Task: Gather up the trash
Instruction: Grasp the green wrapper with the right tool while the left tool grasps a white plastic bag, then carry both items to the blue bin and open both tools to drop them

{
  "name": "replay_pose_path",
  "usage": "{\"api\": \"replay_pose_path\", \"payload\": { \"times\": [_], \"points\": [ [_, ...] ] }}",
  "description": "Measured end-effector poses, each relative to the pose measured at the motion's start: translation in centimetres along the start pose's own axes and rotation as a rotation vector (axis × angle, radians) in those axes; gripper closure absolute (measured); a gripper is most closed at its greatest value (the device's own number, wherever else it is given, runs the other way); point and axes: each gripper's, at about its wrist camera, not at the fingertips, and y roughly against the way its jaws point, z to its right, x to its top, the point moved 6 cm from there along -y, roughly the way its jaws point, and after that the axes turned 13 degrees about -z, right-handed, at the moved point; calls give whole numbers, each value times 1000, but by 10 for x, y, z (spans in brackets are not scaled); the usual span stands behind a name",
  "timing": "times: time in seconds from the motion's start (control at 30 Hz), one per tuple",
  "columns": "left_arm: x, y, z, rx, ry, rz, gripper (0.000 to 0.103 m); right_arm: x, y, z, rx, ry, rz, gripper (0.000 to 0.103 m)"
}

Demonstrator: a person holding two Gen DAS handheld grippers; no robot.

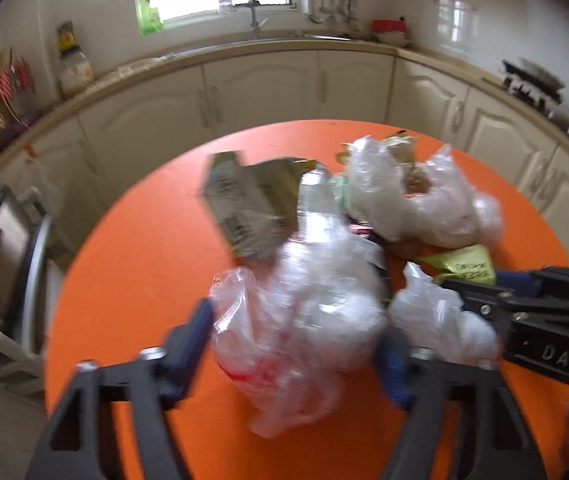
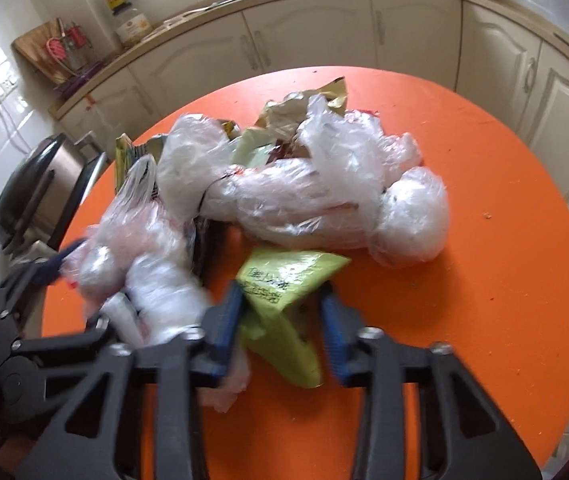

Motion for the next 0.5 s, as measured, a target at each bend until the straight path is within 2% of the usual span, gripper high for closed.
{"api": "replay_pose_path", "payload": {
  "times": [0.03, 0.13, 0.3, 0.5],
  "points": [
    [3, -3, 0, -16, -8, -2, 53, -3, 3, 2, 12, -5, 8, 75],
    [6, -7, -2, -26, -20, 6, 60, -13, 16, 9, 19, -22, 45, 75],
    [2, -13, -6, -71, -4, 13, 62, -31, 42, 24, 22, -55, 92, 75],
    [-25, 20, -3, -127, 0, 45, 62, -48, 66, 26, 15, -57, 142, 75]
  ]
}}
